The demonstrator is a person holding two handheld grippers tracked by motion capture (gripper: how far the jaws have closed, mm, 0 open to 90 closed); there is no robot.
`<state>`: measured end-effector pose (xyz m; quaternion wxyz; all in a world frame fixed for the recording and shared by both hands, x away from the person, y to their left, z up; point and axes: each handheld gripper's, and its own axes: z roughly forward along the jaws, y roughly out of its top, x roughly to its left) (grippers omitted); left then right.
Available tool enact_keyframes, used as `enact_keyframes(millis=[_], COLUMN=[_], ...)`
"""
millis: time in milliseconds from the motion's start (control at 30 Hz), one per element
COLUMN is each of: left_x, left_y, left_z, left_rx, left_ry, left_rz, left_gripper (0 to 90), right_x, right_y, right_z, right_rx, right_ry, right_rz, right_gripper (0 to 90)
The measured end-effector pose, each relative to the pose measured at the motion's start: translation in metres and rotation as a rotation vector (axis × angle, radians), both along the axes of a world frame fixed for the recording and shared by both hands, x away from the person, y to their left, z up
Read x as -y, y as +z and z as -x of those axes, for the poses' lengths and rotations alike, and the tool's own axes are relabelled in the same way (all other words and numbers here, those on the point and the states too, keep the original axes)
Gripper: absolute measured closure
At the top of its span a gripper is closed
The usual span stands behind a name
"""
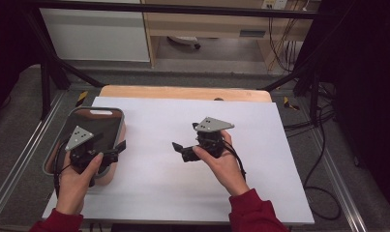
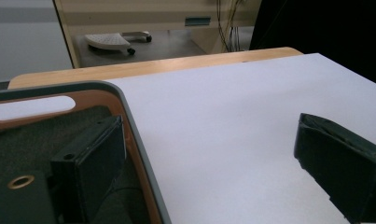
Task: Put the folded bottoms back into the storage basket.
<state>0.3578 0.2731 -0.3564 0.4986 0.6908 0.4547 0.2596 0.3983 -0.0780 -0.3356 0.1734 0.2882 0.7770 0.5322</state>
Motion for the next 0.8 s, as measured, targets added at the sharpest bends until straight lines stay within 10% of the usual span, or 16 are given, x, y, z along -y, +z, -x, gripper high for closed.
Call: enact_keyframes(millis=[800], left_x=[-0.008], left_y=[-0.036], left_z=[0.024], left_rx=[0.034], left_ry=[0.009], left_rz=[0.010], left_gripper=[10.1], right_x=[0.099], right_y=[0.015], right_z=[-0.003], right_rx=[0.057], right_ry=[-0.211], right_rz=[-0.032], right_gripper=[4.6])
